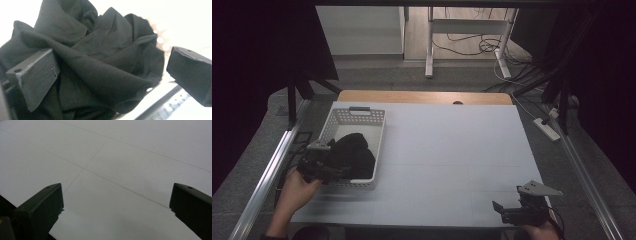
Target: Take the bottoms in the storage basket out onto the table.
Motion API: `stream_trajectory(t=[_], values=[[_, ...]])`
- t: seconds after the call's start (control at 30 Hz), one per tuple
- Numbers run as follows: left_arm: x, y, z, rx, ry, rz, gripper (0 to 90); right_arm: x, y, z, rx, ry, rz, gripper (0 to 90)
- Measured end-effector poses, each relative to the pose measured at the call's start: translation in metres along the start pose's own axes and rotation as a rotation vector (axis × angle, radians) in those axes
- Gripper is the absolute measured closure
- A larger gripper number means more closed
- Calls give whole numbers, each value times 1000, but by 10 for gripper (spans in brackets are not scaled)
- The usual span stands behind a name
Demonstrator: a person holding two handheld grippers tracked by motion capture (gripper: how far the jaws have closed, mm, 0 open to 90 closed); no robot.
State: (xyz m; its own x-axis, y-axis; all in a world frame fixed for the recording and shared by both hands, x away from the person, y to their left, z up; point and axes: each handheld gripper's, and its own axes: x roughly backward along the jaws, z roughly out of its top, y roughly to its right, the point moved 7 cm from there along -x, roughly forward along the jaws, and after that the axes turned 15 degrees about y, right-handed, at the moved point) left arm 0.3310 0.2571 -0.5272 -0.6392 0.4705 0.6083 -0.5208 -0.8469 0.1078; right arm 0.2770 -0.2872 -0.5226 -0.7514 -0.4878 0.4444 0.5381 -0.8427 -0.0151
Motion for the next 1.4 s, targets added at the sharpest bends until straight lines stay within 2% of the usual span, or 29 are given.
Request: stream_trajectory(t=[0.2, 0.4, 0.6, 0.77, 0.9, 0.93, 1.0, 1.07, 1.17, 1.4], values=[[-10, -5, 6, 13, -88, 7, 0, 0, 0, 0, 3, -1, 1, 0], [-23, -10, 9, -31, -175, 18, 6, -1, 0, 0, 7, -3, 2, 0], [-34, -14, 9, -52, -223, 14, 0, -1, 0, 0, 6, -4, 3, 0], [-42, -16, 13, -88, -244, -8, 0, -1, -1, 0, 10, -7, 5, 0], [-49, -20, 10, -122, -311, -31, 0, -1, -1, 0, 10, -8, 5, 0], [-50, -21, 11, -147, -317, -32, 0, -1, -1, 0, 10, -7, 5, 0], [-53, -20, 14, -169, -311, -44, 0, -1, -1, 0, 9, -7, 5, 0], [-57, -20, 16, -176, -306, -59, 0, -1, -1, -1, 10, -9, 5, 0], [-64, -21, 14, -181, -324, -76, 0, -1, -1, -1, 12, -8, 7, 0], [-80, -24, 1, -159, -360, -107, 0, -1, -1, 0, 11, -6, 9, 0]])
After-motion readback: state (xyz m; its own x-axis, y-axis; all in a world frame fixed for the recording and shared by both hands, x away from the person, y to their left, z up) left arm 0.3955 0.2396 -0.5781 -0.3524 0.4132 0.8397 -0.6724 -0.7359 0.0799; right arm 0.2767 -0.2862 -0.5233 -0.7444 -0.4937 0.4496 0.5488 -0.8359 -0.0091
